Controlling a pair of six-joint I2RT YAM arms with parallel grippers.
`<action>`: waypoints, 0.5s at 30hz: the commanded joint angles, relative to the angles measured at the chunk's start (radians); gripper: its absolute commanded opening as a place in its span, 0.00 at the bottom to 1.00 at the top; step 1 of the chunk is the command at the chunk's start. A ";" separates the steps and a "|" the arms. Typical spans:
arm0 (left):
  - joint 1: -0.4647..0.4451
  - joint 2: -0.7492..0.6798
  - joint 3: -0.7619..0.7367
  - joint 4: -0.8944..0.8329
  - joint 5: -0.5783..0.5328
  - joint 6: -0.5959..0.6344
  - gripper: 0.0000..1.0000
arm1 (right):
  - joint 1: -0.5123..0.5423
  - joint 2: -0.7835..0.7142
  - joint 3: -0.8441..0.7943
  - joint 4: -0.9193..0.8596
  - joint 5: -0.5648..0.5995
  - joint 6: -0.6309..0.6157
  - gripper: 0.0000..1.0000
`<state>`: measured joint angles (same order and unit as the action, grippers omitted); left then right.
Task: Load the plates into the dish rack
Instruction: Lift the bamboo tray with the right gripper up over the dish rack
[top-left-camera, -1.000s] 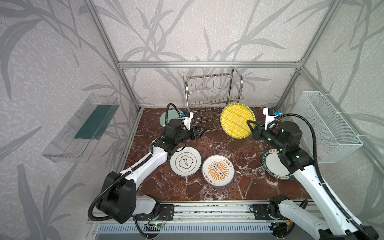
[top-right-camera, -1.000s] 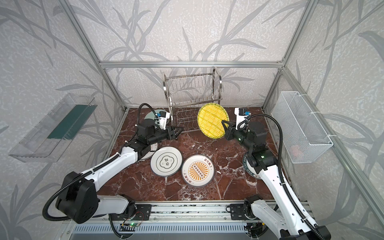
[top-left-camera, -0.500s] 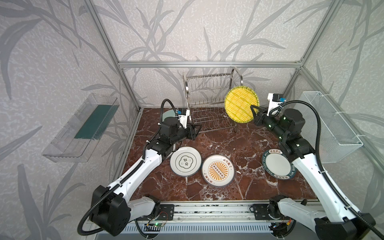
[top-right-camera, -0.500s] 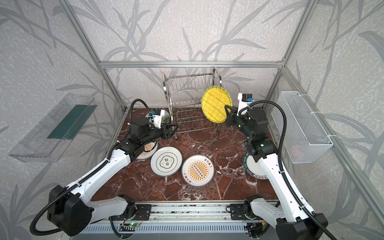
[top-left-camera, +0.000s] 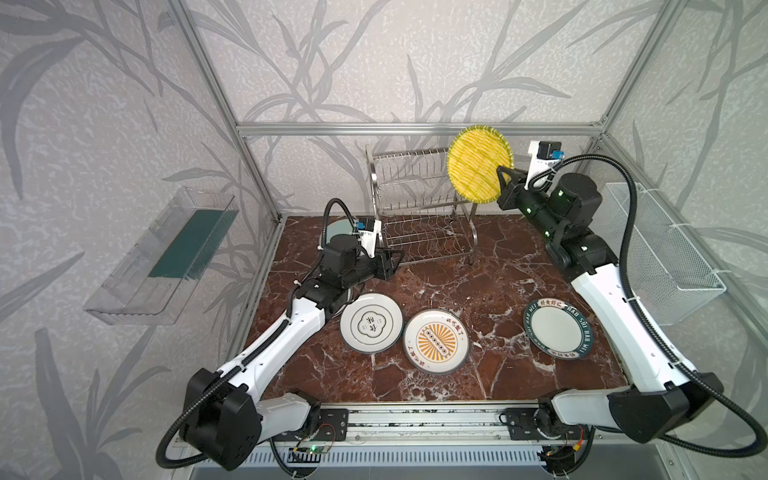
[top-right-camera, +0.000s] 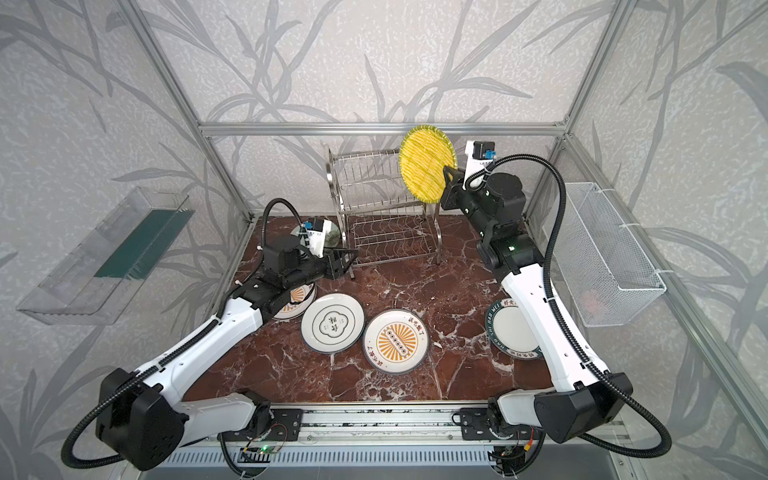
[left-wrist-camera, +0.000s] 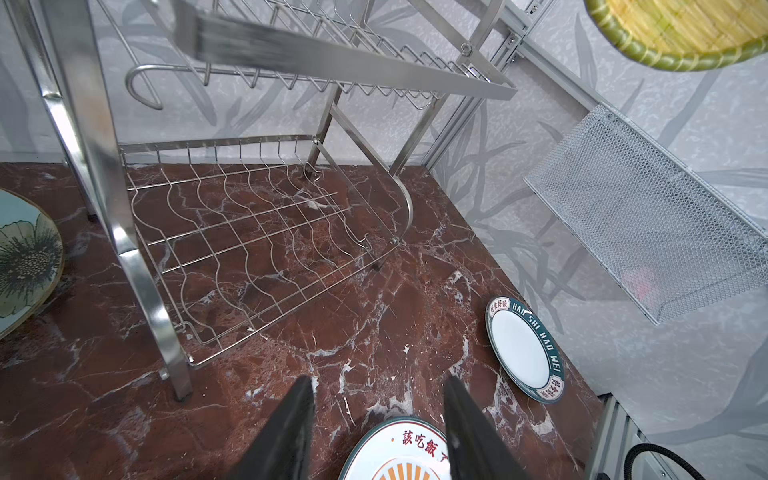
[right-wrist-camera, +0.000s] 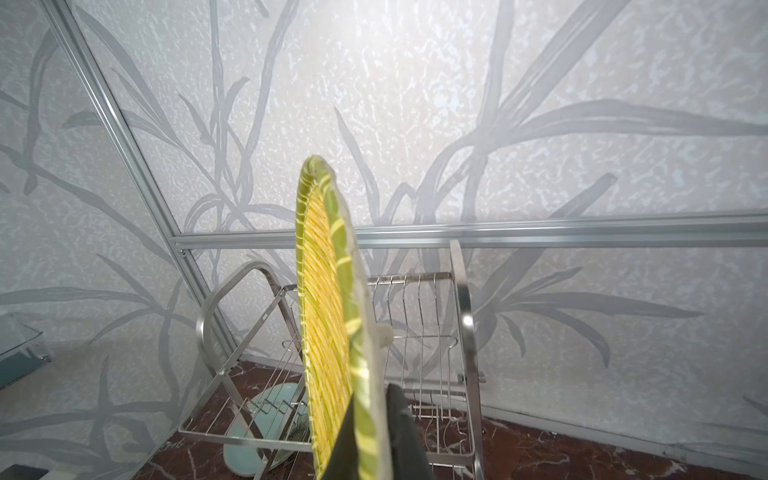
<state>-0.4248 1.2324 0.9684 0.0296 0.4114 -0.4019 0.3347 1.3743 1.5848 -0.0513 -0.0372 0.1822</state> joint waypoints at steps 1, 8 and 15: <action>-0.008 -0.041 -0.014 0.003 -0.010 0.015 0.49 | 0.037 0.038 0.097 0.032 0.110 -0.087 0.00; -0.008 -0.072 -0.020 -0.011 -0.015 0.014 0.49 | 0.063 0.152 0.240 -0.019 0.209 -0.133 0.00; -0.010 -0.097 -0.023 -0.028 -0.031 0.027 0.49 | 0.091 0.262 0.334 -0.034 0.365 -0.182 0.00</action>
<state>-0.4313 1.1637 0.9592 0.0124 0.4004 -0.3946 0.4091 1.6085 1.8530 -0.1162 0.2188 0.0345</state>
